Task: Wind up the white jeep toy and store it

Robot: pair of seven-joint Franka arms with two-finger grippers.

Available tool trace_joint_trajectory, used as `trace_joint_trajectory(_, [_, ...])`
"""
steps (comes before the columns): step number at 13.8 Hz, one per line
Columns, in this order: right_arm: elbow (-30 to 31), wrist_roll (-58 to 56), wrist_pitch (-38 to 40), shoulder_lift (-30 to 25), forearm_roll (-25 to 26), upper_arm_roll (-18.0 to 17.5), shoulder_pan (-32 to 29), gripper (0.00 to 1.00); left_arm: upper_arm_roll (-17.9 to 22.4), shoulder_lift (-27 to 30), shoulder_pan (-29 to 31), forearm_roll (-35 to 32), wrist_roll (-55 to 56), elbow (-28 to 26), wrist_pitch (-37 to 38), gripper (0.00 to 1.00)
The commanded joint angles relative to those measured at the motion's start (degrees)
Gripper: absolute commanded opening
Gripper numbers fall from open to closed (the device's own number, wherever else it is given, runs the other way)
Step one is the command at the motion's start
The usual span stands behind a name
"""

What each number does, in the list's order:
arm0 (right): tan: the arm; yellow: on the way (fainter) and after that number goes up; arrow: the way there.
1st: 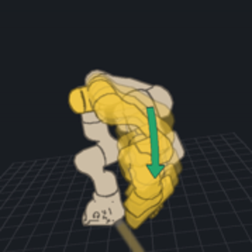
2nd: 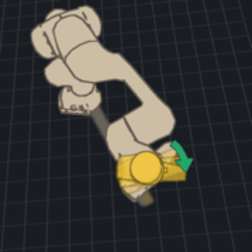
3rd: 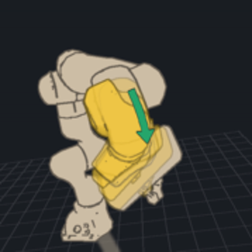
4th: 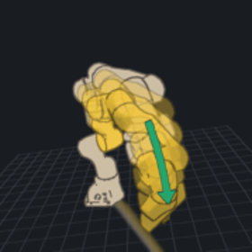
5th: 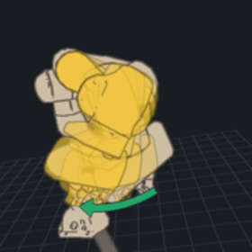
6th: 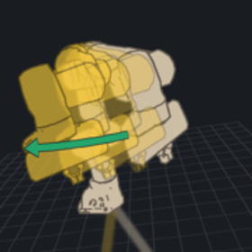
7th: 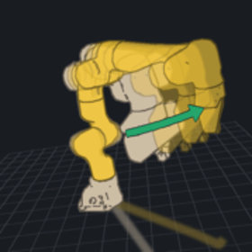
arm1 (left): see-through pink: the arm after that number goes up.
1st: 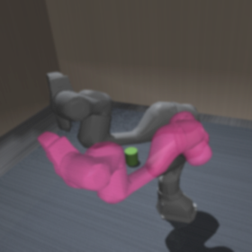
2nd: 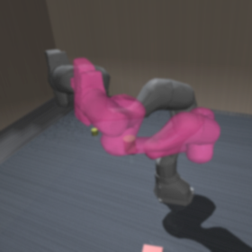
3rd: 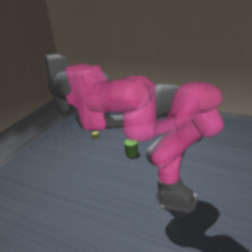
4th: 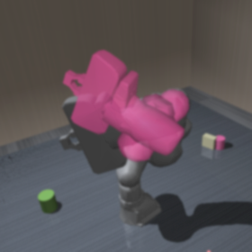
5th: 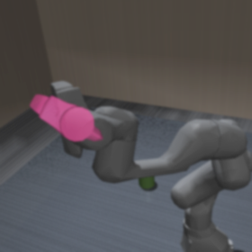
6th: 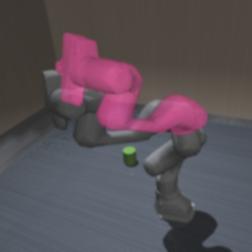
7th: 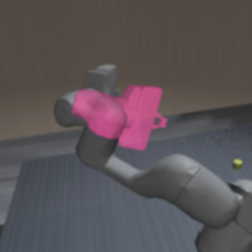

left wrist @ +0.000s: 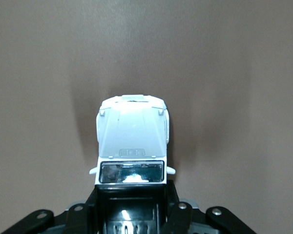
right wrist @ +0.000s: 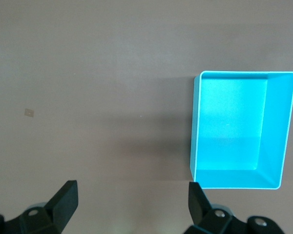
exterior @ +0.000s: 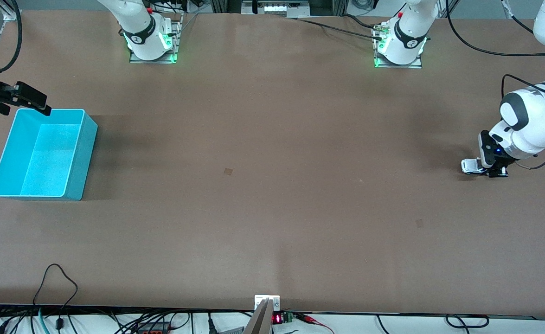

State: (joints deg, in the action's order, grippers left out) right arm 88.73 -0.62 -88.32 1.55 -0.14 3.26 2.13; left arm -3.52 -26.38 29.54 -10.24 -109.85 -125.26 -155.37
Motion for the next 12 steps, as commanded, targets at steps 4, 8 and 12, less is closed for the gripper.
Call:
trace_joint_trajectory(4, [-0.75,0.53,0.87,0.29,-0.3,-0.01,0.15,1.0,-0.44,-0.98,2.19,-2.59,-1.33,0.55,1.11,1.0])
trace_joint_trajectory(8, [-0.75,0.53,0.78,0.29,-0.3,-0.01,0.15,1.0,-1.66,3.96,1.66,-2.5,-0.89,3.7,11.99,1.0])
trace_joint_trajectory(12, [-0.75,0.53,0.78,0.29,-0.3,-0.01,0.06,1.0,-4.2,8.97,1.58,-2.33,6.03,6.77,23.5,1.0])
